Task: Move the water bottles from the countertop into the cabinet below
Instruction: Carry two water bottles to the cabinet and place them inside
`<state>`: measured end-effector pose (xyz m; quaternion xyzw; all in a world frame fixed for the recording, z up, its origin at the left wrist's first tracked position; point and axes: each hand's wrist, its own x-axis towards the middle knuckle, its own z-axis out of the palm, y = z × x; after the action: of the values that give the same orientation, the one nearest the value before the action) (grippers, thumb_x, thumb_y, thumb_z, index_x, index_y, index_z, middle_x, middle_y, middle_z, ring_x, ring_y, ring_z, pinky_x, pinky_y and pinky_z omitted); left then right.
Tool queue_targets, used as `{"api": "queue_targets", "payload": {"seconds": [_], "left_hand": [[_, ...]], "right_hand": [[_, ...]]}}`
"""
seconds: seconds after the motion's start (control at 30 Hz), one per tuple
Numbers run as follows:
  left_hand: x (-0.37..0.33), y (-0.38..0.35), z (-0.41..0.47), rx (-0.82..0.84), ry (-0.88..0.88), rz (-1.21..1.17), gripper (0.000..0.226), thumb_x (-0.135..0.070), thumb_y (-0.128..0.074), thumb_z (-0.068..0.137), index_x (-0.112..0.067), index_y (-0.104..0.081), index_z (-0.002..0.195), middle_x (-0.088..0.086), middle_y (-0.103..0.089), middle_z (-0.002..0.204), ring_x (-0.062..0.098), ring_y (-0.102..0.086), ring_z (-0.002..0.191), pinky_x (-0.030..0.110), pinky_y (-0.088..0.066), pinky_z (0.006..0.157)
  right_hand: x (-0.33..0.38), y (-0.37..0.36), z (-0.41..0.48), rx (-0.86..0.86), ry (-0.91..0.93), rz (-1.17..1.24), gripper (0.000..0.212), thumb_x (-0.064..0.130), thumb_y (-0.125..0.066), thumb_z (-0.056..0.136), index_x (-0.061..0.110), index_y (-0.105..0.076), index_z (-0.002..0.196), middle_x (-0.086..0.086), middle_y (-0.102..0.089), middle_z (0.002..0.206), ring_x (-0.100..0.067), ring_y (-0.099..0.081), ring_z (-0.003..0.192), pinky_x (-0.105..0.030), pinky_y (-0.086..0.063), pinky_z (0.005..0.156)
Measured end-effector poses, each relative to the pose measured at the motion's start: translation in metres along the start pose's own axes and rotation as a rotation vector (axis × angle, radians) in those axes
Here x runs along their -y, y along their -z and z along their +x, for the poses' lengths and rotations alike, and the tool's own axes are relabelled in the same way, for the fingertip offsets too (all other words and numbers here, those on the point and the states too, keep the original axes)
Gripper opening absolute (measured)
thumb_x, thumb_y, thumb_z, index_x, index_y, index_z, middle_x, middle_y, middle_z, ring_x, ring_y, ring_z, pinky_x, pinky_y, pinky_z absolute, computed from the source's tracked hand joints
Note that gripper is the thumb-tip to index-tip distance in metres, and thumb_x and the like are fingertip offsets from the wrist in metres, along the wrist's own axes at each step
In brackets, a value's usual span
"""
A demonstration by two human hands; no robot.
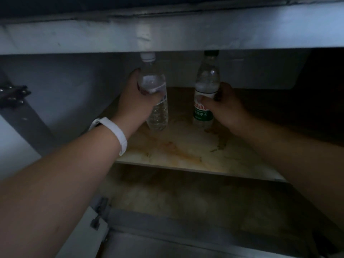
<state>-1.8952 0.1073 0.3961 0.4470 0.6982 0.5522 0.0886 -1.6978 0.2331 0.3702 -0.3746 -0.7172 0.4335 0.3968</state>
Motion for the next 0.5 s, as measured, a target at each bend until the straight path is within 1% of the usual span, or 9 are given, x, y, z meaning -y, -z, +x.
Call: {"api": "queue_targets", "payload": {"seconds": [0.07, 0.13, 0.17, 0.23, 0.27, 0.3, 0.4, 0.47, 0.5], "left_hand": [[0.004, 0.006, -0.015, 0.035, 0.012, 0.008, 0.073, -0.033, -0.083, 0.078, -0.032, -0.046, 0.142, -0.015, -0.063, 0.133, 0.008, -0.061, 0.121, 0.039, -0.052, 0.103], [0.009, 0.010, -0.033, 0.052, 0.015, 0.040, 0.070, -0.026, -0.079, 0.086, -0.038, -0.042, 0.144, -0.017, -0.057, 0.138, 0.006, -0.055, 0.126, 0.034, -0.046, 0.106], [0.013, 0.011, -0.043, 0.057, 0.011, 0.071, 0.072, -0.028, -0.078, 0.087, -0.039, -0.039, 0.147, -0.016, -0.054, 0.143, 0.007, -0.051, 0.130, 0.033, -0.043, 0.107], [0.019, 0.017, -0.063, 0.075, -0.001, 0.173, 0.075, -0.038, -0.076, 0.088, -0.043, -0.035, 0.150, -0.015, -0.047, 0.151, 0.009, -0.045, 0.136, 0.036, -0.041, 0.108], [0.023, 0.021, -0.072, 0.090, -0.017, 0.225, 0.075, -0.045, -0.074, 0.087, -0.044, -0.033, 0.151, -0.014, -0.044, 0.153, 0.011, -0.043, 0.138, 0.038, -0.041, 0.108], [0.025, 0.025, -0.081, 0.112, -0.027, 0.273, 0.075, -0.049, -0.071, 0.088, -0.046, -0.031, 0.151, -0.012, -0.042, 0.155, 0.012, -0.043, 0.138, 0.038, -0.042, 0.107], [0.024, 0.038, -0.110, 0.176, -0.033, 0.406, 0.069, -0.042, -0.066, 0.094, -0.041, -0.032, 0.153, -0.006, -0.041, 0.154, 0.011, -0.041, 0.133, 0.032, -0.037, 0.101], [0.017, 0.050, -0.131, 0.204, -0.059, 0.464, 0.064, -0.038, -0.064, 0.096, -0.033, -0.037, 0.153, -0.001, -0.041, 0.153, 0.014, -0.043, 0.133, 0.030, -0.036, 0.101], [0.012, 0.058, -0.141, 0.225, -0.065, 0.488, 0.061, -0.037, -0.064, 0.096, -0.028, -0.040, 0.152, 0.002, -0.041, 0.154, 0.019, -0.044, 0.135, 0.031, -0.037, 0.102]], "right_hand": [[0.002, 0.002, -0.020, -0.029, 0.002, -0.024, 0.042, 0.037, -0.072, 0.086, 0.027, -0.053, 0.122, 0.022, -0.058, 0.105, 0.008, -0.055, 0.092, -0.019, -0.049, 0.083], [0.006, 0.004, -0.045, -0.017, 0.019, -0.061, 0.035, 0.031, -0.066, 0.092, 0.032, -0.049, 0.123, 0.029, -0.051, 0.098, 0.012, -0.051, 0.086, -0.010, -0.041, 0.075], [0.007, 0.005, -0.056, -0.002, 0.036, -0.099, 0.036, 0.030, -0.064, 0.094, 0.033, -0.048, 0.125, 0.029, -0.051, 0.101, 0.011, -0.050, 0.089, -0.009, -0.039, 0.075], [0.008, 0.005, -0.075, 0.044, 0.058, -0.207, 0.048, 0.035, -0.063, 0.093, 0.031, -0.045, 0.138, 0.017, -0.052, 0.126, 0.003, -0.046, 0.110, -0.016, -0.039, 0.087], [0.010, 0.003, -0.083, 0.086, 0.048, -0.268, 0.056, 0.039, -0.062, 0.093, 0.031, -0.040, 0.144, 0.011, -0.045, 0.140, -0.001, -0.040, 0.119, -0.021, -0.037, 0.092], [0.013, 0.002, -0.091, 0.127, 0.035, -0.337, 0.061, 0.043, -0.061, 0.093, 0.033, -0.036, 0.147, 0.009, -0.038, 0.147, -0.004, -0.037, 0.125, -0.024, -0.034, 0.095], [0.018, -0.006, -0.110, 0.230, 0.036, -0.517, 0.065, 0.056, -0.055, 0.092, 0.034, -0.033, 0.149, 0.007, -0.032, 0.153, -0.014, -0.034, 0.138, -0.029, -0.033, 0.104], [0.027, -0.011, -0.129, 0.290, -0.002, -0.540, 0.066, 0.059, -0.052, 0.092, 0.032, -0.033, 0.149, 0.003, -0.034, 0.153, -0.017, -0.035, 0.138, -0.030, -0.033, 0.106], [0.034, -0.012, -0.139, 0.313, -0.033, -0.539, 0.065, 0.059, -0.052, 0.092, 0.030, -0.035, 0.149, 0.002, -0.036, 0.152, -0.018, -0.037, 0.137, -0.027, -0.033, 0.105]]}}
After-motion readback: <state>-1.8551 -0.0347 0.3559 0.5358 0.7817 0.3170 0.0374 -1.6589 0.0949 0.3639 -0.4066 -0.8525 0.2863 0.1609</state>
